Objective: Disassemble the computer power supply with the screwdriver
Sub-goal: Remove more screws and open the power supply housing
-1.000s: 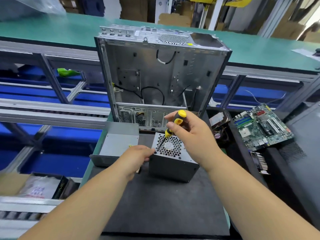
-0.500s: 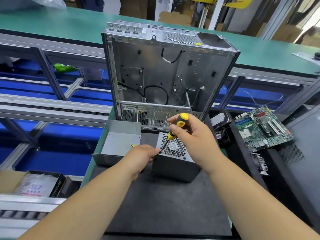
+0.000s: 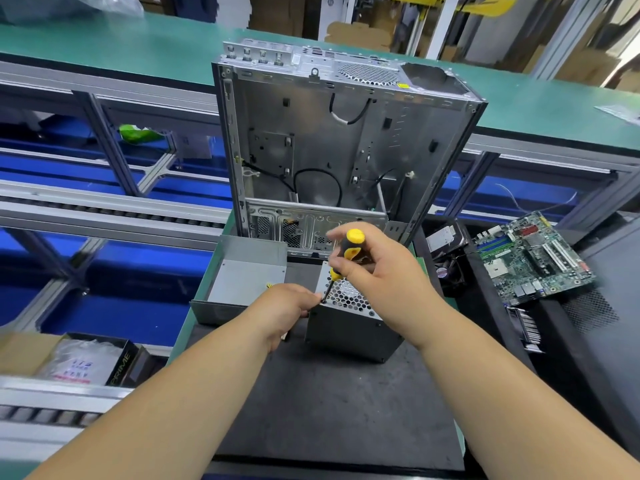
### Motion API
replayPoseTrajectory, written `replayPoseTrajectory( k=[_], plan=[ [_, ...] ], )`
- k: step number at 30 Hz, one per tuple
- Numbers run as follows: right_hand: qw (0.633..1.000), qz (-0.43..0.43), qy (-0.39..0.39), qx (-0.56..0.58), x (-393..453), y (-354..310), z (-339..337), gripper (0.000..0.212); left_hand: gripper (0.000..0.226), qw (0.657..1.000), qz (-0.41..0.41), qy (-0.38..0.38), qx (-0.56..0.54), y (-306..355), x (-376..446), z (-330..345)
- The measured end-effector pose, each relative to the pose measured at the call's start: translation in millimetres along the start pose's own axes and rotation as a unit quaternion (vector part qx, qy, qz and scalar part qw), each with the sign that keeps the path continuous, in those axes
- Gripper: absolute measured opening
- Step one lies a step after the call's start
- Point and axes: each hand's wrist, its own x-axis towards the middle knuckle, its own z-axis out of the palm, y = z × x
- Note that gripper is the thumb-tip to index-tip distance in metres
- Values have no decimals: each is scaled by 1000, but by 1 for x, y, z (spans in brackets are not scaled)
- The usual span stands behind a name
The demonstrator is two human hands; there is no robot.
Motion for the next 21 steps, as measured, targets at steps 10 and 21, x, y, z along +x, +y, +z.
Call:
replayPoseTrajectory(
  k=[10, 21],
  plan=[
    [997, -12, 75, -19, 19, -9, 0, 8, 19, 1000, -21, 4, -10, -2, 3, -1],
    [974, 45, 87, 202, 25, 1, 1, 14, 16, 999, -27, -15, -8, -7, 5, -4]
  ],
)
